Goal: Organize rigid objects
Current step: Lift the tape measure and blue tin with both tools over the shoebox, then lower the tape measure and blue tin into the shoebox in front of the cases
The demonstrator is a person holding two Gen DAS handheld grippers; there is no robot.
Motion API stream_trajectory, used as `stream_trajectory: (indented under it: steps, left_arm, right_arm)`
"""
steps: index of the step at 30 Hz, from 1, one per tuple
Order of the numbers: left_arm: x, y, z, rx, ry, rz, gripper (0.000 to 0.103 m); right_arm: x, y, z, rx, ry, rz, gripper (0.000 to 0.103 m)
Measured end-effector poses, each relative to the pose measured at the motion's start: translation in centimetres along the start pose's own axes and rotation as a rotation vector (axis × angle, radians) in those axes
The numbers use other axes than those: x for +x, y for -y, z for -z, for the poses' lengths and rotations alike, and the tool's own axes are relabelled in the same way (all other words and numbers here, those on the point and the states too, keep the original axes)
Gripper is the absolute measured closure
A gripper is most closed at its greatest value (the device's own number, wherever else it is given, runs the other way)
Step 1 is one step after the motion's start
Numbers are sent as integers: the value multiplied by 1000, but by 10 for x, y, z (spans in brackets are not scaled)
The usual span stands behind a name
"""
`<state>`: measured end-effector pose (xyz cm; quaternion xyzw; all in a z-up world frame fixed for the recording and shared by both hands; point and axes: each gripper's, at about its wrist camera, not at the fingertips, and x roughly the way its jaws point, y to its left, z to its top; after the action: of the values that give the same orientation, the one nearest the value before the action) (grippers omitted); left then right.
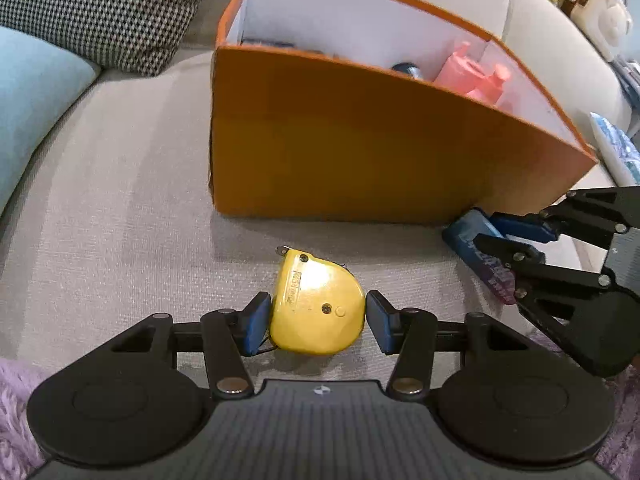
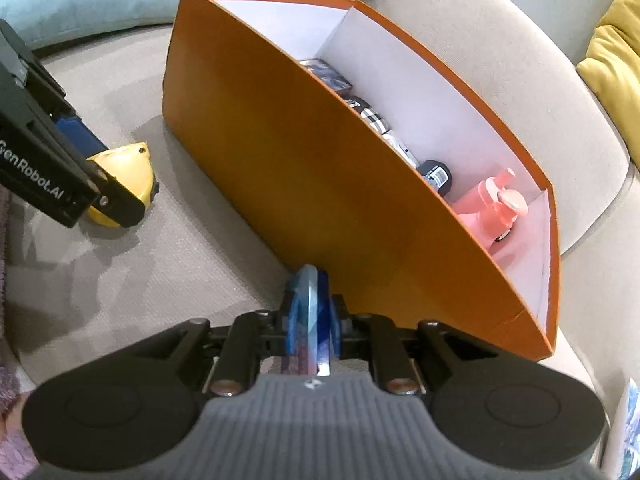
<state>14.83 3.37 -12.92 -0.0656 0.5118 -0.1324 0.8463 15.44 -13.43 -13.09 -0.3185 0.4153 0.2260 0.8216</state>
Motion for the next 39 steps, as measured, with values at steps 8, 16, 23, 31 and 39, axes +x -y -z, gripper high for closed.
stream_trajectory:
  steps: [8, 16, 23, 31, 39]
  left_arm:
    - [-51, 15, -2, 31, 53, 58, 44]
    - [-114, 40, -45, 114, 148, 111, 44]
    - [-114, 46, -121, 217, 112, 86, 44]
    - [-16, 42, -181, 276, -166, 11, 44]
    - [57, 50, -187, 352, -356, -111, 43]
  right_arm:
    - [-41, 20, -7, 56, 69, -91, 90]
    - [-120, 54, -30, 126, 212, -184, 90]
    - [-133, 101, -77, 138, 294, -170, 90]
    - [-65, 146, -109, 335, 214, -210, 90]
    - [-10, 162, -105, 497, 116, -274, 90]
